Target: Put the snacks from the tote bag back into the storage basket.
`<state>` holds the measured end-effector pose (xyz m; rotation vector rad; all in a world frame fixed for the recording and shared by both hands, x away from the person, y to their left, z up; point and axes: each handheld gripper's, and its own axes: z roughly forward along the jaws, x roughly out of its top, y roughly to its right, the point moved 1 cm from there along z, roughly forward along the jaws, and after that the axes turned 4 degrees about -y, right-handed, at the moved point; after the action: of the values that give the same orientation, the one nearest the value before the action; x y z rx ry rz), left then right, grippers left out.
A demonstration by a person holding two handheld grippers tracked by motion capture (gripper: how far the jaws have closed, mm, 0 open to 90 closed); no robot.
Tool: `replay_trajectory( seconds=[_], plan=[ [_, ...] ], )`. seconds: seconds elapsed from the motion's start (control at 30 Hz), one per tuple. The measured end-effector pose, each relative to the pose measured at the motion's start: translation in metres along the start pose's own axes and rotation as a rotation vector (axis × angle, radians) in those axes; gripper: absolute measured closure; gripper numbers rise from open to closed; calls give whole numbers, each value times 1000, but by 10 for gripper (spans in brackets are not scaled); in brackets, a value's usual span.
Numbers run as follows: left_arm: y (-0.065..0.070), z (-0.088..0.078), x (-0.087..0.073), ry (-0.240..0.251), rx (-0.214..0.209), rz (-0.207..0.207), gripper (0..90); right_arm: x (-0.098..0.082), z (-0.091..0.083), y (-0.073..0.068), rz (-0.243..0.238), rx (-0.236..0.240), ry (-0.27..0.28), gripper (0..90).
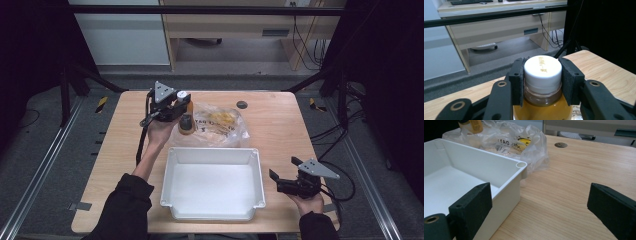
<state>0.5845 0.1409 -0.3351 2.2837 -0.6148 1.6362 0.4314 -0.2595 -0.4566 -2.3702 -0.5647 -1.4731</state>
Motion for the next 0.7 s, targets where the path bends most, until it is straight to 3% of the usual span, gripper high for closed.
replay_trajectory(
  seconds=[0.7],
  plan=[
    [5, -36, 21, 34, -37, 29, 587, 0, 0, -1, 0, 1, 0, 62]
  ],
)
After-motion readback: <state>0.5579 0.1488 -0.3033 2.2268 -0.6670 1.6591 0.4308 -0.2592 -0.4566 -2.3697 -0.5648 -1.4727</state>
